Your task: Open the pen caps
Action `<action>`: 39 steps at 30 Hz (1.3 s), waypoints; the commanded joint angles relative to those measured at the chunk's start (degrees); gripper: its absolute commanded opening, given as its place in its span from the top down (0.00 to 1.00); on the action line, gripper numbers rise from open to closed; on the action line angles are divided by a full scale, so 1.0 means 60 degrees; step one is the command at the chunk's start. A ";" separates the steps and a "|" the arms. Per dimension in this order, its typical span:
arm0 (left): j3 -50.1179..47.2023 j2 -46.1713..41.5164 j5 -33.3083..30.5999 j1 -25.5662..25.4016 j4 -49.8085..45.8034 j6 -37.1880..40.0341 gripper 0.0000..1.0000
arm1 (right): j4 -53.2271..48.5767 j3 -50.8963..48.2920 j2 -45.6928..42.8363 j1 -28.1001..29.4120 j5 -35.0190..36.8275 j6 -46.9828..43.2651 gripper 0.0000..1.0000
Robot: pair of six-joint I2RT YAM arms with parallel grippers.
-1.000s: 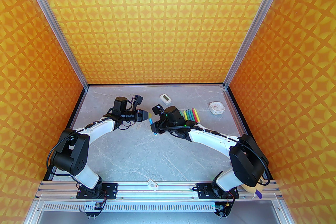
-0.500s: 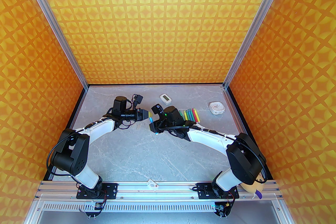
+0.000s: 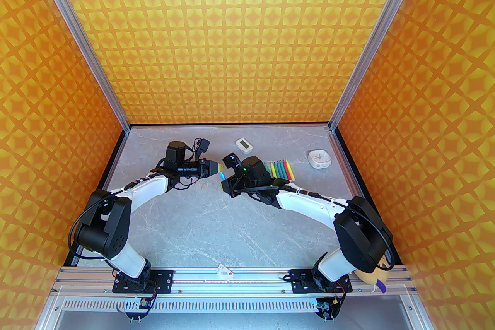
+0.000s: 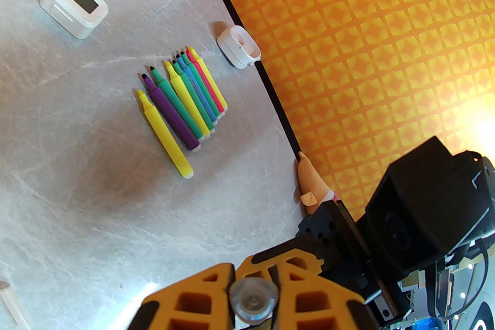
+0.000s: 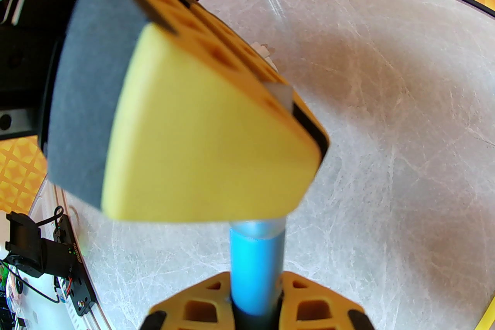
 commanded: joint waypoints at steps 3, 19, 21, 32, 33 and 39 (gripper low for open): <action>0.0417 -0.0307 -0.1416 0.0599 -0.0318 -0.0135 1.00 | -0.0584 -0.0589 -0.0523 -0.0014 -0.0750 -0.0423 1.00; 0.0857 -0.0007 -0.2126 0.0771 -0.1109 0.0076 1.00 | -0.0901 -0.1273 -0.1089 -0.0018 0.0477 -0.0577 1.00; 0.1083 0.0026 -0.2645 0.0726 -0.2193 0.0765 1.00 | -0.1084 -0.1151 -0.0995 -0.0051 0.1360 -0.0481 1.00; 0.2624 0.0862 -0.5828 -0.0329 -0.6905 0.3545 1.00 | -0.1931 0.0326 0.0787 -0.0724 0.4393 0.0292 1.00; 0.2897 0.1041 -0.6280 -0.0536 -0.7345 0.3721 1.00 | -0.2090 0.0505 0.0942 -0.0735 0.4506 0.0265 1.00; 0.3570 0.2028 -0.7165 -0.0871 -0.8316 0.3838 1.00 | -0.2312 0.1035 0.1786 -0.1009 0.4913 0.0412 1.00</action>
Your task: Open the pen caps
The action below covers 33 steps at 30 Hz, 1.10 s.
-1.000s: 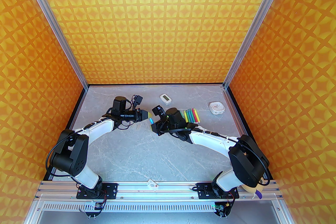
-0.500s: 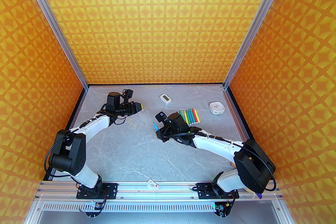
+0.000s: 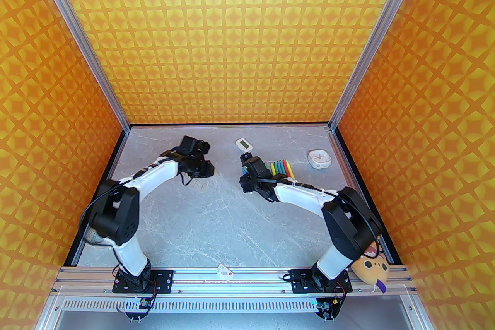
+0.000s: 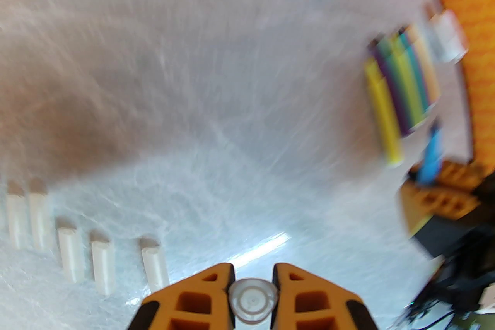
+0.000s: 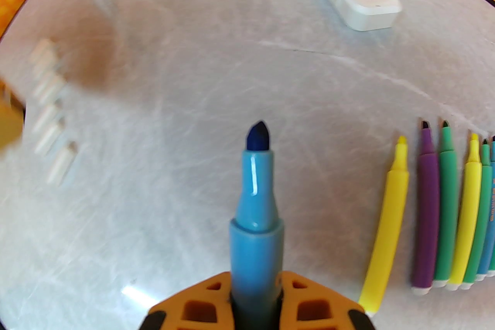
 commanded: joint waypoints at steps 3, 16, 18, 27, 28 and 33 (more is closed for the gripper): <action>0.0515 0.0665 -0.0981 -0.0095 -0.1445 0.0564 1.00 | -0.0287 0.0541 0.0873 -0.0509 0.0446 0.0407 1.00; 0.1191 0.1752 -0.1845 -0.0626 -0.2243 0.0774 0.99 | -0.0770 0.1487 0.2075 -0.0758 0.1028 0.0265 0.99; 0.1299 0.1880 -0.1946 -0.0660 -0.2336 0.0821 0.97 | -0.0833 0.1549 0.2184 -0.0773 0.1076 0.0228 0.98; 0.1614 0.2226 -0.2275 -0.0715 -0.2656 0.0882 0.87 | -0.1015 0.1701 0.2427 -0.0799 0.1335 0.0193 0.92; 0.1642 0.2253 -0.2299 -0.0713 -0.2694 0.0896 0.86 | -0.1030 0.1709 0.2451 -0.0801 0.1345 0.0177 0.91; 0.1690 0.2284 -0.2376 -0.0729 -0.2730 0.0897 0.76 | -0.1102 0.1780 0.2516 -0.0798 0.1417 0.0141 0.85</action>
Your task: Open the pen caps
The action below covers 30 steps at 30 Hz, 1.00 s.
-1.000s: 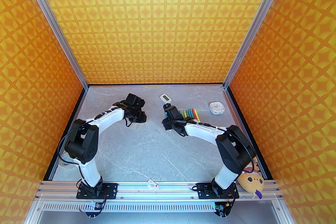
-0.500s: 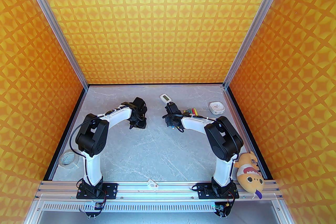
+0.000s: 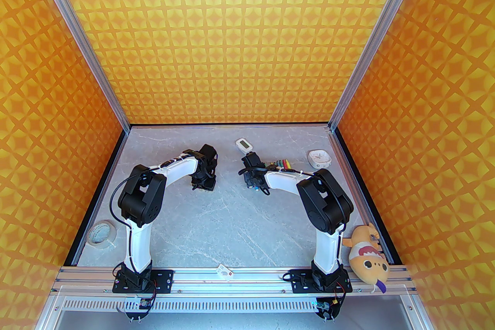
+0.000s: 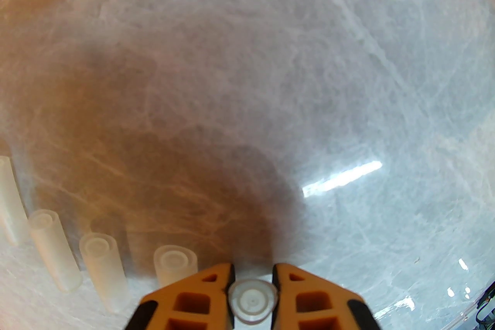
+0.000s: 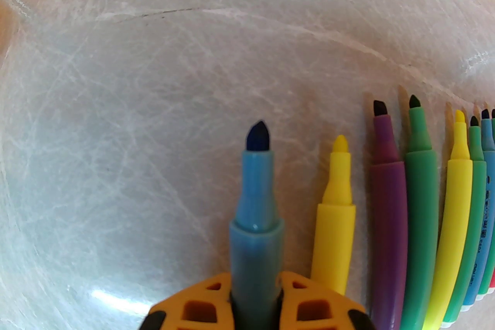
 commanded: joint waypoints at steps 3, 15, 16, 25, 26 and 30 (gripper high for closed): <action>0.0258 0.0127 -0.0268 -0.0052 -0.0243 0.0141 0.70 | -0.0217 0.0287 0.0199 -0.0054 0.0291 -0.0066 0.83; 0.0091 -0.0868 0.0173 -0.0038 0.0346 0.0095 0.64 | -0.0099 0.0058 -0.0644 -0.0054 -0.0225 -0.0714 0.68; 0.0074 -0.0969 0.0171 -0.0037 0.0424 0.0087 0.62 | -0.0114 0.0047 -0.0784 -0.0054 -0.0240 -0.0764 0.67; -0.0857 -0.2456 0.0168 0.0420 0.1626 0.0231 0.39 | -0.0159 -0.0260 -0.2281 -0.0055 -0.0314 -0.1271 0.57; -0.1249 -0.2801 0.0153 0.0505 0.2073 0.0283 0.33 | -0.0072 -0.0360 -0.2507 -0.0048 -0.0329 -0.1341 0.55; -0.2815 -0.4241 0.0111 0.0989 0.3723 0.0179 0.16 | 0.0431 -0.0866 -0.3389 -0.0055 -0.0159 -0.1623 0.47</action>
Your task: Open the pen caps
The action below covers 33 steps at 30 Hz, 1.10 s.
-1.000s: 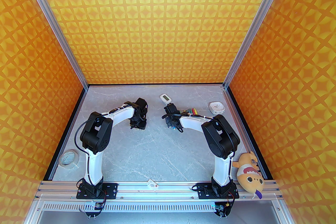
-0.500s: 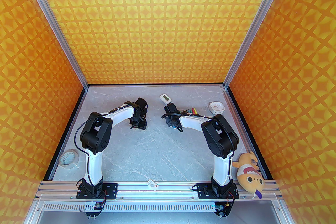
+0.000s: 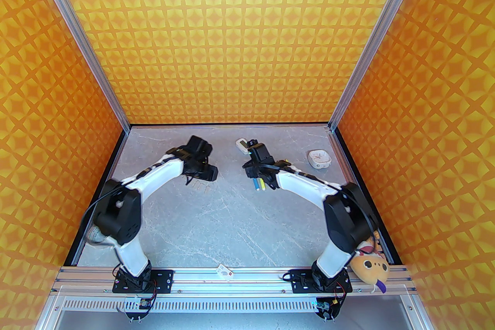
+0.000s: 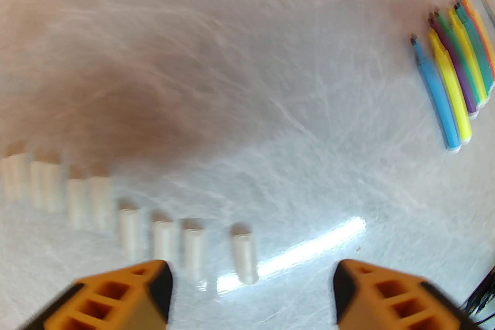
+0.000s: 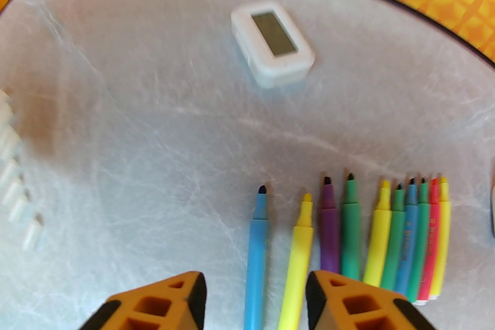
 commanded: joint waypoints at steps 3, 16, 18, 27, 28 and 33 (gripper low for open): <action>-0.1824 -0.1821 -0.0286 0.0860 0.2396 -0.0087 0.11 | 0.0832 -0.0868 -0.1210 -0.0048 0.0647 -0.0602 0.39; -0.6104 -0.4207 -0.1286 0.2871 0.7246 0.0350 0.01 | 0.3217 -0.3447 -0.3997 -0.1381 0.2266 -0.1380 0.02; -0.6596 -0.4452 -0.1428 0.3105 0.8060 0.0431 0.01 | 0.3825 -0.3941 -0.4137 -0.1674 0.2556 -0.1433 0.01; -0.8429 -0.4721 -0.2599 0.3429 1.0938 0.1494 0.01 | 0.6437 -0.5830 -0.4289 -0.2864 0.2737 -0.1307 0.02; -0.8667 -0.4463 -0.2650 0.3470 1.1475 0.1480 0.01 | 0.6739 -0.6018 -0.4267 -0.2993 0.2665 -0.1255 0.02; -0.8885 -0.3560 -0.2764 0.3578 1.2994 0.1700 0.01 | 0.8330 -0.6779 -0.3521 -0.3689 0.2358 -0.0898 0.01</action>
